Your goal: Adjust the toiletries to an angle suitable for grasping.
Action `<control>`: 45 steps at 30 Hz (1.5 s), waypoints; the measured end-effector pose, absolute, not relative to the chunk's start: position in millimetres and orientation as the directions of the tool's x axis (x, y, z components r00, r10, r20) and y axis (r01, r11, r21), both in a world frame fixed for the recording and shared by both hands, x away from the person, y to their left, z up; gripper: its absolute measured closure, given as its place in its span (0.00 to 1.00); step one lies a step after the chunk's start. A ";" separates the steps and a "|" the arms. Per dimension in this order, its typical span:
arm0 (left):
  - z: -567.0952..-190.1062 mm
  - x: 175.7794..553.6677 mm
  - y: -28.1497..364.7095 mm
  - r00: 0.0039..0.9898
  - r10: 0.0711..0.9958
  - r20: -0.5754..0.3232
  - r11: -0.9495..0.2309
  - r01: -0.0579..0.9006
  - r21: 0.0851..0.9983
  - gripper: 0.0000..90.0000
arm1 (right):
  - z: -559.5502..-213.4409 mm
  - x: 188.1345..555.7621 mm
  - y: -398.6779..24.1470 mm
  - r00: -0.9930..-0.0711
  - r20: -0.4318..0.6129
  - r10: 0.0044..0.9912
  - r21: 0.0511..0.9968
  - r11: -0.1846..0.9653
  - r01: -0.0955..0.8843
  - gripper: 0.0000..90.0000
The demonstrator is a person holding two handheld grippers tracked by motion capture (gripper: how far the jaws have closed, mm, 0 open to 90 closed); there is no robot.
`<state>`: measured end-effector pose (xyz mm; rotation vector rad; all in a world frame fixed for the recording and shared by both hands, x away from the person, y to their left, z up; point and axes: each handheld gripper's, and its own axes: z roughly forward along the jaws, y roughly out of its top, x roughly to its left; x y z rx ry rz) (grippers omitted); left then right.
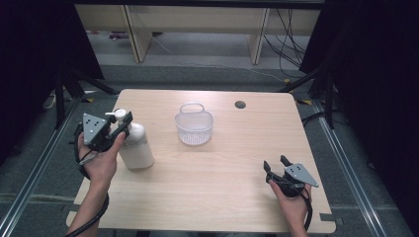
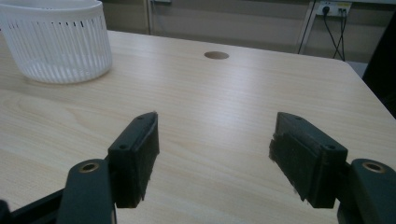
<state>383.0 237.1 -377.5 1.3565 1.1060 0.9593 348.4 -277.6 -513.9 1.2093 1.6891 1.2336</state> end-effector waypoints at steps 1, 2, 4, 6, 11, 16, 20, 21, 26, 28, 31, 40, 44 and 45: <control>-376.6 382.9 236.9 0.241 0.970 -0.042 0.020 0.093 0.995 0.66 | -513.8 348.2 -277.6 -0.310 -0.018 0.950 0.955 0.107 0.275 0.36; -375.9 382.8 236.5 0.241 0.969 -0.046 0.024 0.092 0.995 0.66 | -513.9 348.3 -277.6 -0.310 -0.017 0.950 0.956 0.107 0.275 0.36; -374.2 382.4 236.1 0.244 0.969 -0.044 0.023 0.087 0.996 0.66 | -513.9 348.4 -277.6 -0.310 -0.017 0.951 0.956 0.106 0.273 0.36; -373.0 382.3 235.5 0.246 0.968 -0.040 0.020 0.082 0.996 0.66 | -513.8 348.2 -277.6 -0.310 -0.016 0.951 0.956 0.106 0.275 0.36; -370.0 382.5 233.8 0.255 0.966 -0.038 0.022 0.066 0.998 0.66 | -513.9 348.6 -278.2 -0.305 -0.025 0.952 0.958 0.111 0.266 0.36; -367.6 382.7 232.5 0.262 0.964 -0.035 0.018 0.066 0.998 0.66 | -513.8 348.2 -277.6 -0.309 -0.014 0.951 0.956 0.104 0.275 0.36; -365.8 383.4 230.8 0.267 0.963 -0.028 0.011 0.066 0.998 0.66 | -513.8 348.1 -277.5 -0.310 -0.015 0.950 0.956 0.104 0.274 0.36; -365.3 383.7 230.4 0.268 0.963 -0.027 0.010 0.065 0.998 0.66 | -514.1 348.4 -277.3 -0.309 -0.015 0.951 0.958 0.102 0.268 0.36; -362.7 384.8 228.7 0.272 0.962 -0.026 0.009 0.062 0.998 0.66 | -514.2 348.4 -277.2 -0.307 -0.015 0.951 0.959 0.101 0.266 0.36; -361.8 385.1 227.7 0.275 0.961 -0.027 0.011 0.060 0.998 0.66 | -514.2 348.4 -277.2 -0.309 -0.014 0.951 0.958 0.101 0.267 0.36; -360.4 385.9 226.8 0.278 0.960 -0.024 0.008 0.057 0.998 0.66 | -514.2 348.5 -277.2 -0.309 -0.015 0.951 0.959 0.102 0.266 0.36; -356.9 387.1 226.6 0.283 0.959 -0.026 0.011 0.057 0.998 0.66 | -514.2 348.4 -276.1 -0.315 0.005 0.949 0.957 0.087 0.276 0.36; -355.7 388.8 226.5 0.286 0.958 -0.027 0.011 0.059 0.998 0.66 | -513.7 347.5 -277.7 -0.301 -0.012 0.953 0.960 0.096 0.263 0.36; -355.3 389.2 226.0 0.287 0.958 -0.029 0.013 0.057 0.998 0.66 | -513.9 345.8 -275.6 -0.289 0.024 0.957 0.958 0.061 0.281 0.36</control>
